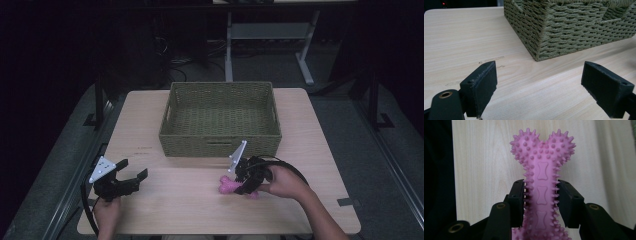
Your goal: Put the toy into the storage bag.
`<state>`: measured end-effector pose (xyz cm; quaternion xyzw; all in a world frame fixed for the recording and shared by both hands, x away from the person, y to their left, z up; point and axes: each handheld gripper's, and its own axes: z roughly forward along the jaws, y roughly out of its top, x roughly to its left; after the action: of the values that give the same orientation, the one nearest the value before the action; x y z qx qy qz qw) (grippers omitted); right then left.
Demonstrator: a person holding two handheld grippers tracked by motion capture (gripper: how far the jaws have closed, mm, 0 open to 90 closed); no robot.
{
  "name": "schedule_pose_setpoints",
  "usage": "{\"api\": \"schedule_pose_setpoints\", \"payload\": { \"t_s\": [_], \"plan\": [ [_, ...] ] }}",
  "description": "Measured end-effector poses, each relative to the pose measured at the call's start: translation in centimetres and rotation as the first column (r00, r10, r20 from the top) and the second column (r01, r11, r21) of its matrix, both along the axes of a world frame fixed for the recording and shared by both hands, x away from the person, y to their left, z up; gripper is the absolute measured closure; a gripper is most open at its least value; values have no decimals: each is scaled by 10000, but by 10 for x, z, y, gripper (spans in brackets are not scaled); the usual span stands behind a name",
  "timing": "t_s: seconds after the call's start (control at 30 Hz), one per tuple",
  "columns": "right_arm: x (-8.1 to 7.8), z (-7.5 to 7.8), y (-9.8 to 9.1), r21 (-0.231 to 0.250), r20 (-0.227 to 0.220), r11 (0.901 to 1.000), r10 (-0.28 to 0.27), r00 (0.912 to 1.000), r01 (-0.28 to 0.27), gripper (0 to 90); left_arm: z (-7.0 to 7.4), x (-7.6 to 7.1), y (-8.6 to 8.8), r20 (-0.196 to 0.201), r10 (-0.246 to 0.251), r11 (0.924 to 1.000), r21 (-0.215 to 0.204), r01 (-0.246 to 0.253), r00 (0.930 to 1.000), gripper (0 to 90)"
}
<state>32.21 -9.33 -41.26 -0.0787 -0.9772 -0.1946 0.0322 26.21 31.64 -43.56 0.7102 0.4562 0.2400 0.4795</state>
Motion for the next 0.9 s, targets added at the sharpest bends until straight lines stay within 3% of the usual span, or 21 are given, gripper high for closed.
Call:
{"api": "schedule_pose_setpoints", "payload": {
  "t_s": [0.33, 0.9],
  "plan": [
    [13, 19, -6, 455, -33, 9989, -78, 10000, 79, 585, 0, -1, 0, 18, 68, 10000, -38, -68, 10000, 128],
    [34, 47, -13, 747, 56, 9971, -171, 9998, 166, 585, 1, -1, 0, 40, 64, 10000, -53, -64, 10000, 128]
  ]
}}
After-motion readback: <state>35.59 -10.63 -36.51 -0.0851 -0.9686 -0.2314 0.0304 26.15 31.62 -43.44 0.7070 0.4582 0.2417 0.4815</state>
